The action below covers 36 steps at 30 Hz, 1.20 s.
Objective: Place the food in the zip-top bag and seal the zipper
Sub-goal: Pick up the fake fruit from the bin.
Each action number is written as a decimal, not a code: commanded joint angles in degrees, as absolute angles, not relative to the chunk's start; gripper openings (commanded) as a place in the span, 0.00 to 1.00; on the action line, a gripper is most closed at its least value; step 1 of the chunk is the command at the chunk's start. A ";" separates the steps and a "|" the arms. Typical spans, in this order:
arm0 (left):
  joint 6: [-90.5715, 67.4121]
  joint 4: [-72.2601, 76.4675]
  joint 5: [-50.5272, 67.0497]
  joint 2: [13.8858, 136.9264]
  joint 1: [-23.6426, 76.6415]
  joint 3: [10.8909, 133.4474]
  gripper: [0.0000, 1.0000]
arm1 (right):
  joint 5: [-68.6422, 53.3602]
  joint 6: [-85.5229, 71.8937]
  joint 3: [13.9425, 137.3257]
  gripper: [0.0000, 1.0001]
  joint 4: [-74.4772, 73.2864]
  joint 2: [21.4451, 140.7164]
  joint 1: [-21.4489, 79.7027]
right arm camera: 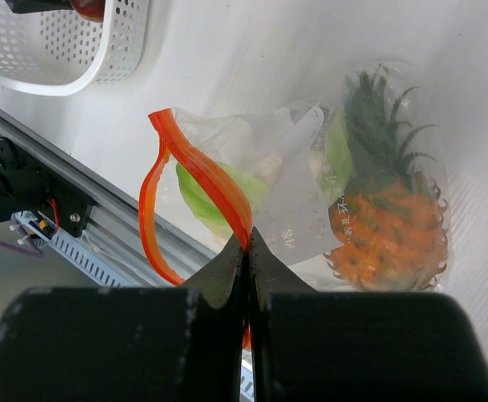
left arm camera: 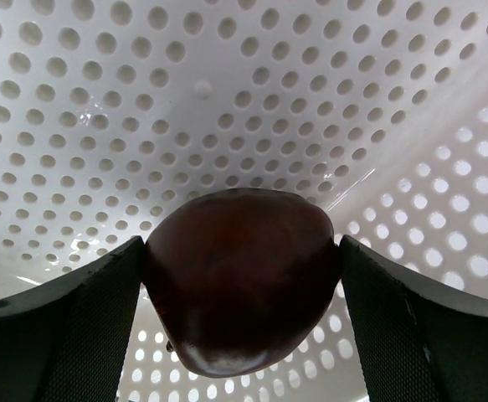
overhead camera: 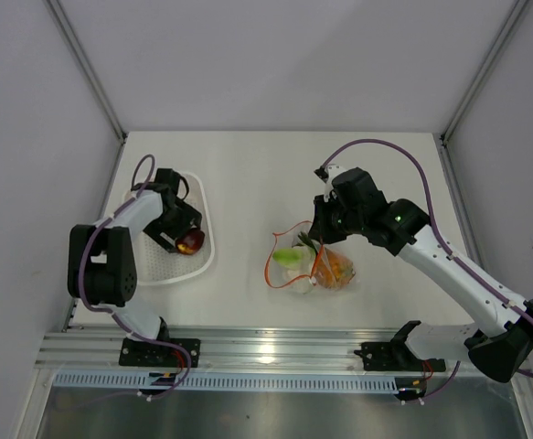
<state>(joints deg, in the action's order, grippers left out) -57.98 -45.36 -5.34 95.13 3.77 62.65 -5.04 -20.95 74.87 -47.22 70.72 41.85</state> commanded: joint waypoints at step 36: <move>-66.08 -47.29 1.68 64.25 22.66 66.18 0.55 | -6.15 -24.61 78.04 0.00 -43.24 74.79 41.57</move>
